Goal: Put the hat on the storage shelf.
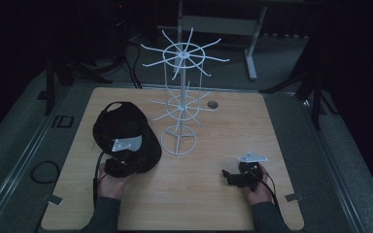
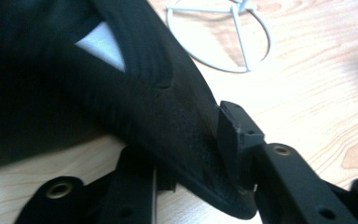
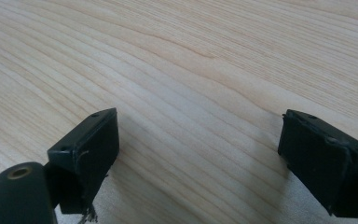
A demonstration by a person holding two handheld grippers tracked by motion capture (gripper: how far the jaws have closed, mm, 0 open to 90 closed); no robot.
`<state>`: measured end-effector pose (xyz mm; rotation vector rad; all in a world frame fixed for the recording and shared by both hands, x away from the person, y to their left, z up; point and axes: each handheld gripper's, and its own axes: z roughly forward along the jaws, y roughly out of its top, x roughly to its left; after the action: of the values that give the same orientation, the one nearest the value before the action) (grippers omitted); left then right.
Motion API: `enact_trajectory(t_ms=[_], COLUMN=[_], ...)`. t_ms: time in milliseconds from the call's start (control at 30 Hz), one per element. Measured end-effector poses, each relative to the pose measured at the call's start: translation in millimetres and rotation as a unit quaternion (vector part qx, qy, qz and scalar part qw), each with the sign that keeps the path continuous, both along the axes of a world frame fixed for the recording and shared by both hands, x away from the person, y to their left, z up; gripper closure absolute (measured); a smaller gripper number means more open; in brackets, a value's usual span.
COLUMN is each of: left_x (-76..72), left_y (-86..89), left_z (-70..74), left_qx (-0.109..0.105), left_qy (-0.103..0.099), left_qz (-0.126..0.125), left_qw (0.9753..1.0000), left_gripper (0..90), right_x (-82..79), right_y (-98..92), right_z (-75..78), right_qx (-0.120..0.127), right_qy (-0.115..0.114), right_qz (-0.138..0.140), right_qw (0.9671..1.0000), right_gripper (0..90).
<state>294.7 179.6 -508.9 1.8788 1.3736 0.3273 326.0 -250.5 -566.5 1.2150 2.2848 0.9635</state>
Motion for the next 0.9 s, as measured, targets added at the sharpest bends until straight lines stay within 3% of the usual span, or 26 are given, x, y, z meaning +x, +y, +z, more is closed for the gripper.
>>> enact_trajectory(t_ms=[233, 400, 900], left_x=[-0.1, -0.6, -1.9], left_y=[10.8, 17.2, 23.4], left_z=[4.7, 9.7, 18.4], left_qx=[-0.037, -0.049, -0.037], left_qy=[-0.003, -0.011, -0.032], left_qz=[0.014, 0.032, 0.041], left_qw=[0.9992, 0.9982, 0.998], left_gripper=[78.9, 83.2, 86.7], right_x=[0.0, 0.0, 0.0], right_y=[0.0, 0.0, 0.0], right_z=[0.0, 0.0, 0.0], right_qx=[0.0, 0.0, 0.0], right_qy=[0.0, 0.0, 0.0], right_qz=[0.0, 0.0, 0.0], right_qw=[1.0, 1.0, 1.0], right_gripper=[12.3, 12.2, 12.3])
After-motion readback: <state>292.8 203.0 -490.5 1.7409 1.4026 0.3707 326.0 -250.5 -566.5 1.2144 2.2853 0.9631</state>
